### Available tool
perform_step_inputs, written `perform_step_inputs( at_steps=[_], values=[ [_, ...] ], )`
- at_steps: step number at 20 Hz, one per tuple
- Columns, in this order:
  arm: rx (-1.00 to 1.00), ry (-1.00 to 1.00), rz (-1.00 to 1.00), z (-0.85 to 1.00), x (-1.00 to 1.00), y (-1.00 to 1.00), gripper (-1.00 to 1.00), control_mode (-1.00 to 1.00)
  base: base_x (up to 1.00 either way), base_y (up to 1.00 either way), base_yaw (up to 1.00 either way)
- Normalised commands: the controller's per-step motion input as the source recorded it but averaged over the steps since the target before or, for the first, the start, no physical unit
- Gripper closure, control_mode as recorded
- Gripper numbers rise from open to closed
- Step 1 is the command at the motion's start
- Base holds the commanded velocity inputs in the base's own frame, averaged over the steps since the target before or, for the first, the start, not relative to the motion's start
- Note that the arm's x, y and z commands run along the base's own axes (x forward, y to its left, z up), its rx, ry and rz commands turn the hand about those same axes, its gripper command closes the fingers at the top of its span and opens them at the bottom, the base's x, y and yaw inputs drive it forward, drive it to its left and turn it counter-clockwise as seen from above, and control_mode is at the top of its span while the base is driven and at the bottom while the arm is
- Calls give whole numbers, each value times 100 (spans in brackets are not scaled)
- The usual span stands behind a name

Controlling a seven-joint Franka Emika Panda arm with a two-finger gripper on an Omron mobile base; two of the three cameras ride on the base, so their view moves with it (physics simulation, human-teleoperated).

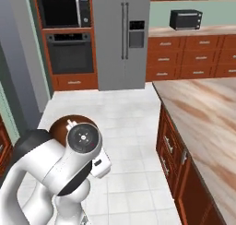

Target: Take the smaller bowl and place it next to the appetizer plate on the dining counter , and place the larger bowl next to the plate with cooked food.

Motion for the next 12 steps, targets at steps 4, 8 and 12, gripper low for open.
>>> perform_step_inputs(
  at_steps=[4,8,12],
  values=[
    [0,0,0,0,0,0,100,100,100,70,-29],
    [0,0,0,0,0,0,100,100,100,71,-39],
    [0,0,0,0,0,0,100,100,100,73,-51]
  ],
)
